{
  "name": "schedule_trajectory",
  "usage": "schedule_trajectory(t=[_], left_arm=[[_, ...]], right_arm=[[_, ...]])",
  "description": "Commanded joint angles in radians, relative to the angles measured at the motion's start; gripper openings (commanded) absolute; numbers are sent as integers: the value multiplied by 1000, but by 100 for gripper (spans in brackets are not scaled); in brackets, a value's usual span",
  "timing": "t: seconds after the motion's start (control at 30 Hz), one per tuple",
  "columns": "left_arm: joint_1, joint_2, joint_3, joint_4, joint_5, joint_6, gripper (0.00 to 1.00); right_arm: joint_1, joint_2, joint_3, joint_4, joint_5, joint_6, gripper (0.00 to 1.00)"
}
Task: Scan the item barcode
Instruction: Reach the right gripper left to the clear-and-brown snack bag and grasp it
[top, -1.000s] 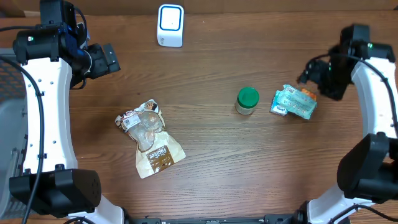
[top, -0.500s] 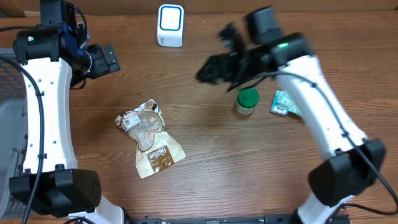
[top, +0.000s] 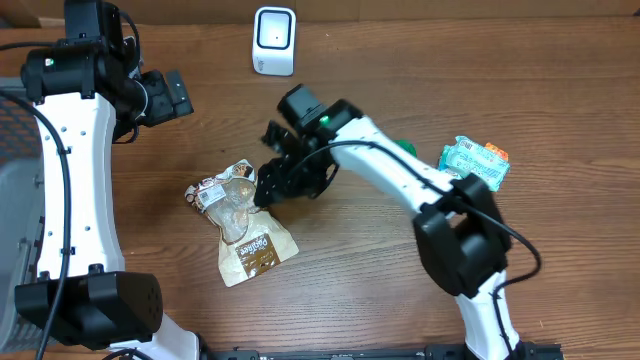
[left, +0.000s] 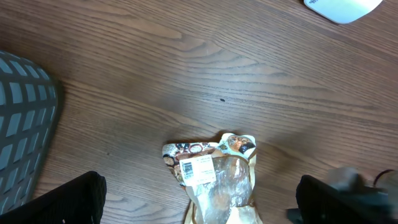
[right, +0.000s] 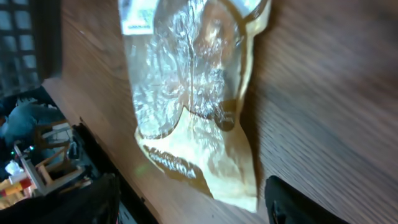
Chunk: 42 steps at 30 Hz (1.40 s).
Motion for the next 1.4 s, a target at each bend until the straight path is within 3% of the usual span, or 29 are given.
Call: schedule_trajectory(t=[0.0, 0.4, 0.63, 0.77, 0.9, 0.97, 1.37], left_arm=[[-7, -11, 9, 1, 4, 0, 100], [-7, -11, 9, 2, 4, 0, 100], [-8, -11, 9, 2, 4, 0, 100], [-8, -11, 9, 2, 4, 0, 100], [-8, -11, 9, 2, 4, 0, 100], [-6, -11, 9, 2, 4, 0, 99], [-5, -11, 9, 1, 4, 0, 100]], right_arm=[[37, 42, -2, 21, 1, 53, 67], [84, 122, -3, 27, 194, 132, 59], [95, 122, -26, 77, 198, 146, 51], [107, 122, -75, 132, 197, 181, 37], [100, 122, -81, 132, 198, 180, 11], [86, 122, -79, 132, 198, 180, 4], [-64, -18, -25, 46, 200, 126, 4]])
